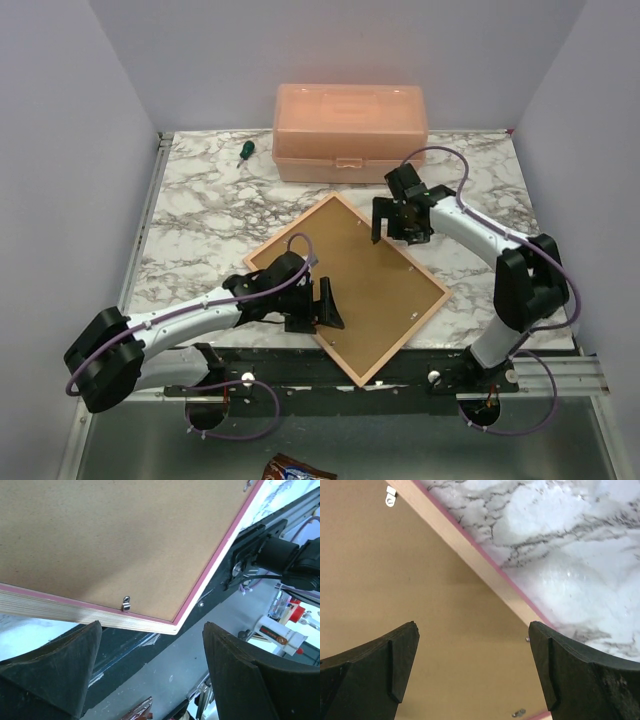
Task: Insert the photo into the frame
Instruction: Adjust the photo frame at the center of the board.
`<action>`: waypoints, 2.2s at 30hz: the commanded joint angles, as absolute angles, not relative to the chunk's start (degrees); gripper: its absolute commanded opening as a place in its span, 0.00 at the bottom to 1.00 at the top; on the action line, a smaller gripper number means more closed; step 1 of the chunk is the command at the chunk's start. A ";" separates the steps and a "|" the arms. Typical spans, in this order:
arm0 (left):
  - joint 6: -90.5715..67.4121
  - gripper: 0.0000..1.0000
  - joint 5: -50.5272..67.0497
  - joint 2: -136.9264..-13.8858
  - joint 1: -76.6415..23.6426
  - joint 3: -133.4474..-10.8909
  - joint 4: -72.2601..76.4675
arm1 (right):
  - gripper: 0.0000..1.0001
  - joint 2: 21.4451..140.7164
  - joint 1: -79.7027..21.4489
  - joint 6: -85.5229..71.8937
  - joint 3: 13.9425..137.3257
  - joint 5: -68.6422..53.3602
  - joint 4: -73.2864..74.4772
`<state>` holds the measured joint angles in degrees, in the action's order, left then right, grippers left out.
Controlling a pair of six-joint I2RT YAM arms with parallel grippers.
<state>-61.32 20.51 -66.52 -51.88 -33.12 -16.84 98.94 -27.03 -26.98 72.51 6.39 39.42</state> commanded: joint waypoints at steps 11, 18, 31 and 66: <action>-55.72 0.84 25.98 -63.12 -44.27 -34.71 -15.75 | 1.00 73.70 -26.72 -39.87 51.06 5.62 44.89; -53.29 0.84 27.99 -62.36 -39.20 -34.49 -16.33 | 0.97 69.38 -26.48 -48.84 48.87 11.59 54.01; -50.07 0.84 28.84 -59.74 -33.33 -34.98 -19.33 | 0.84 68.76 -20.78 -51.78 40.54 4.67 50.39; -35.20 0.84 5.77 -62.52 -18.57 -50.38 -40.99 | 0.00 87.40 -19.82 -42.08 48.42 15.36 35.95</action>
